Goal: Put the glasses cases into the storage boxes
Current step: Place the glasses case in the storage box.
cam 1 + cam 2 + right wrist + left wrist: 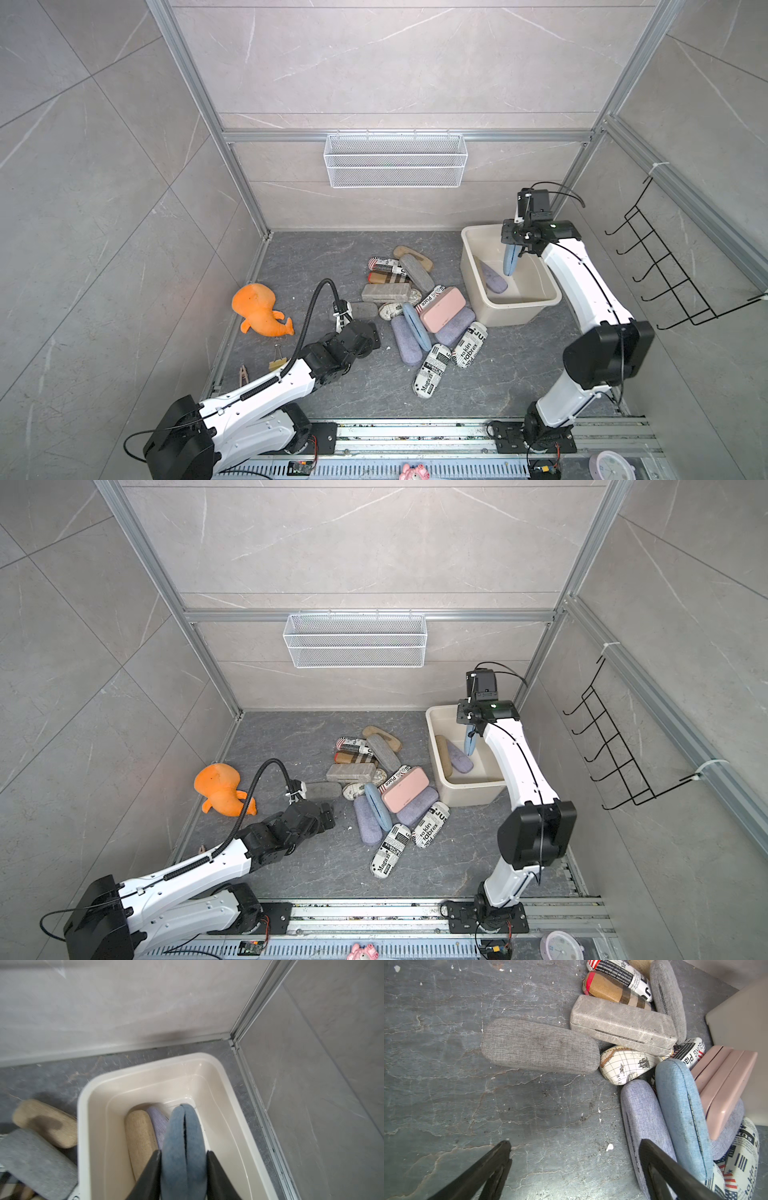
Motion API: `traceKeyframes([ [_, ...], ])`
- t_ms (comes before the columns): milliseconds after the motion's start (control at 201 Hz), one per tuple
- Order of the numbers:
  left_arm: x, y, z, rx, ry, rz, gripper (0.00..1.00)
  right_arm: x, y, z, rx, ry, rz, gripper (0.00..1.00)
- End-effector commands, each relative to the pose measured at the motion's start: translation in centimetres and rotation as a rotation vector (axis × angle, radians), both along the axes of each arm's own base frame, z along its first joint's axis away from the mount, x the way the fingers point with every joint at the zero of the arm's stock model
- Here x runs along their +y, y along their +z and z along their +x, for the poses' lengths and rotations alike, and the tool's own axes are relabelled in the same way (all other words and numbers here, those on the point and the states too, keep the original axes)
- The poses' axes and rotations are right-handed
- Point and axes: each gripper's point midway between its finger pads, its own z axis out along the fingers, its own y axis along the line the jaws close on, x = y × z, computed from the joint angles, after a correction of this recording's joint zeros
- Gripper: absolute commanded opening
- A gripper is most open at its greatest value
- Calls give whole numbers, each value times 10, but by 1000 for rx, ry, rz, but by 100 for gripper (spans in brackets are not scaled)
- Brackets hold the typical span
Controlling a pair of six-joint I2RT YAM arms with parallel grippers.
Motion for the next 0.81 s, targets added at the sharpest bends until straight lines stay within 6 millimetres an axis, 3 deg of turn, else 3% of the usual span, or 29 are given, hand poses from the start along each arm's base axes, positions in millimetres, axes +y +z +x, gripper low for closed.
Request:
traceKeyframes([
  [0, 1, 8, 0, 1, -8, 7, 98, -1, -30, 15, 66, 14, -48, 15],
  [254, 10, 10, -3, -11, 14, 5, 98, 3, -84, 34, 215, 49, -73, 18],
  [498, 9, 15, 0, -23, 5, 16, 98, 11, -107, 48, 279, 77, -59, 29],
  [802, 6, 14, 2, -13, -7, 19, 99, 23, -125, 53, 337, 114, -47, 35],
])
